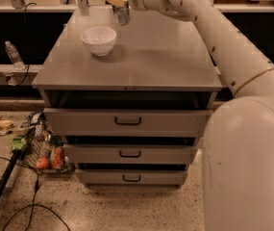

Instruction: Pick redbull can from white bowl and place on counter

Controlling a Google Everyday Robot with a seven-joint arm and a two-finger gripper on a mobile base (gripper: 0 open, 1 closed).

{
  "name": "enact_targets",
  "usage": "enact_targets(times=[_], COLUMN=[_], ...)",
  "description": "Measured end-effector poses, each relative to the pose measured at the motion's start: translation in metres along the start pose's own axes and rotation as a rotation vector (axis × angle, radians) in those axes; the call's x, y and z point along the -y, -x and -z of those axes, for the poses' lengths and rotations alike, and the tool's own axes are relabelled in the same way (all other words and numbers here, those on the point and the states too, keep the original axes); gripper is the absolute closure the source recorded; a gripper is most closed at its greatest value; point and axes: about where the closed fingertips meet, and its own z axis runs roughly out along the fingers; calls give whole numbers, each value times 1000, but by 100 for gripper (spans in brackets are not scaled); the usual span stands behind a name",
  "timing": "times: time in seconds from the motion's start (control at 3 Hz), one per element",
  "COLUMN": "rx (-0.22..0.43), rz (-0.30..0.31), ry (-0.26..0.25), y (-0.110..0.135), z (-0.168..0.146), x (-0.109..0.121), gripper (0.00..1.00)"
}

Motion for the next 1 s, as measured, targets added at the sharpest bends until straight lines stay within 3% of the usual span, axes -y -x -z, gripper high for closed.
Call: enact_targets(times=[0.33, 0.67, 1.0], rx=[-22, -56, -76], rz=[9, -29, -69], ry=[-125, -179, -202], y=[1, -24, -47], z=[44, 76, 97], x=[20, 23, 25], gripper=[100, 100, 100])
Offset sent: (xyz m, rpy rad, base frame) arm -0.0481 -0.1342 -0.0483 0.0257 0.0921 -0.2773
